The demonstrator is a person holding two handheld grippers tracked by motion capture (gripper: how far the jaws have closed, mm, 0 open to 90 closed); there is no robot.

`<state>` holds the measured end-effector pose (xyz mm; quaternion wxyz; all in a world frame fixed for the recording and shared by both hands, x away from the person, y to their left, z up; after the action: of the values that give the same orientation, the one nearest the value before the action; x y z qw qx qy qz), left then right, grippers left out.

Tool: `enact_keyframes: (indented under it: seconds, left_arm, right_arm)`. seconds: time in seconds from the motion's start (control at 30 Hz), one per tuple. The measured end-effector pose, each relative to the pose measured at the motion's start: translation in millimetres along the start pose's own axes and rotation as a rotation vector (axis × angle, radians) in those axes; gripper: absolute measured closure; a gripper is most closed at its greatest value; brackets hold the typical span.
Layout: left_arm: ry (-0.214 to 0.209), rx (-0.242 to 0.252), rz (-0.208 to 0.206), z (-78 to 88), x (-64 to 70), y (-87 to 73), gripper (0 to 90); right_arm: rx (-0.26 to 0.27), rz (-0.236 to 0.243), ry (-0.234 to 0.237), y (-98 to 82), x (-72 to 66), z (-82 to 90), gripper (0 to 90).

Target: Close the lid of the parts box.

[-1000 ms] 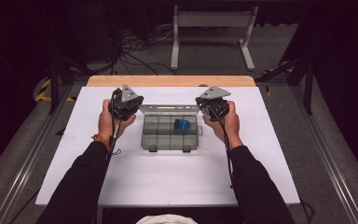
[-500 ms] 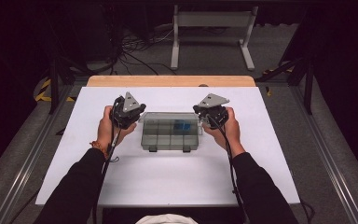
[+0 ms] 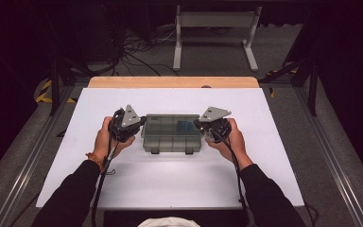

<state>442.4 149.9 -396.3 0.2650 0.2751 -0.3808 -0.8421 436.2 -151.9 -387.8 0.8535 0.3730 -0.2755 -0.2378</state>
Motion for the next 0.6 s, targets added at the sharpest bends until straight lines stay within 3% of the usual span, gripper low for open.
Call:
enact_keyframes:
  seconds: [0.27, 0.6]
  left_arm:
    - [-0.043, 0.021, -0.026, 4.3, 8.6, -5.5, 87.3]
    - [-0.057, 0.006, -0.031, 1.4, 12.2, -14.4, 87.1]
  right_arm:
    - [-0.017, 0.011, 0.029, -11.0, -4.1, 3.4, 89.1]
    - [-0.030, 0.003, 0.044, -19.4, -7.3, 3.6, 89.2]
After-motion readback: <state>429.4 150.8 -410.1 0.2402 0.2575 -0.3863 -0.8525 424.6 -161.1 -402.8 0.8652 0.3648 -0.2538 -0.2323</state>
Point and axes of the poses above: each handheld gripper's, and its own axes: z roughly backward along the jaws, y roughly out of its top, x roughly to its right, the point moved 1 cm from there along -z, roughly forward along the jaws, and after that the axes turned 3 degrees about z, right-handed, at the moved point
